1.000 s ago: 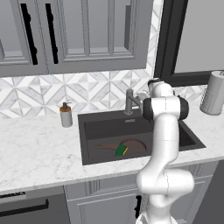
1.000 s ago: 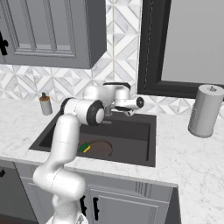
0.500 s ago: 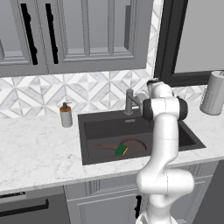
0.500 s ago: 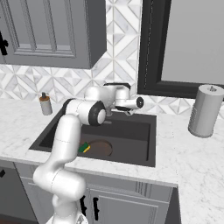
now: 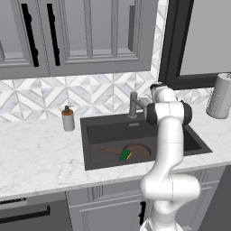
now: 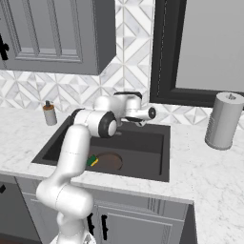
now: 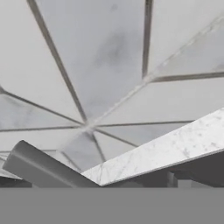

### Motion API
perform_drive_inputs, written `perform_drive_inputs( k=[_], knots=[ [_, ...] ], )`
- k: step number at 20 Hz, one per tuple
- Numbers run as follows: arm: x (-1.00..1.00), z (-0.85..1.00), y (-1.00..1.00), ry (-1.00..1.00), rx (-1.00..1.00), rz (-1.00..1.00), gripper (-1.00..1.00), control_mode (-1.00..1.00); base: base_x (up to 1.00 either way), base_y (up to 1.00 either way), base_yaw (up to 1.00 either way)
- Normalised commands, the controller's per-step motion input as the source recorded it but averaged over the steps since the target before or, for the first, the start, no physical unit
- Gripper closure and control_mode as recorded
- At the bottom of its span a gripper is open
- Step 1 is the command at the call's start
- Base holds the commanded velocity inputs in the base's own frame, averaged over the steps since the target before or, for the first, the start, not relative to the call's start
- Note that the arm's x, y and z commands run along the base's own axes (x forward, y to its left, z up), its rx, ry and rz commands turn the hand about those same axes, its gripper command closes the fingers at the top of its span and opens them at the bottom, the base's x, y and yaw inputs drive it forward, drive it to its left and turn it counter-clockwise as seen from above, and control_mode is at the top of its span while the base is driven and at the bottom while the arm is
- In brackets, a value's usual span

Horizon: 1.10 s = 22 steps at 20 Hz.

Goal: Pick the pan and sponge and place them into the sink. Then turn on the water.

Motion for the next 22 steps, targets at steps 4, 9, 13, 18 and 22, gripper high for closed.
perform_drive_inputs(
  k=[4,9,13,18,22],
  knots=[
    [0.15,-0.01,0.00,0.00,0.00,0.00,1.00,-1.00,0.00,0.00,0.00],
    [0.06,0.00,-0.02,0.01,0.01,0.00,1.00,-1.00,0.00,0.00,0.00],
    [0.01,0.00,-0.07,0.04,0.15,0.00,1.00,-1.00,0.00,0.00,0.00],
    [0.02,0.03,-0.21,0.07,0.29,-0.01,1.00,-1.00,0.00,0.00,0.00],
    [0.09,0.08,-0.16,0.19,0.31,-0.08,1.00,-1.00,0.00,0.00,0.00]
  ],
)
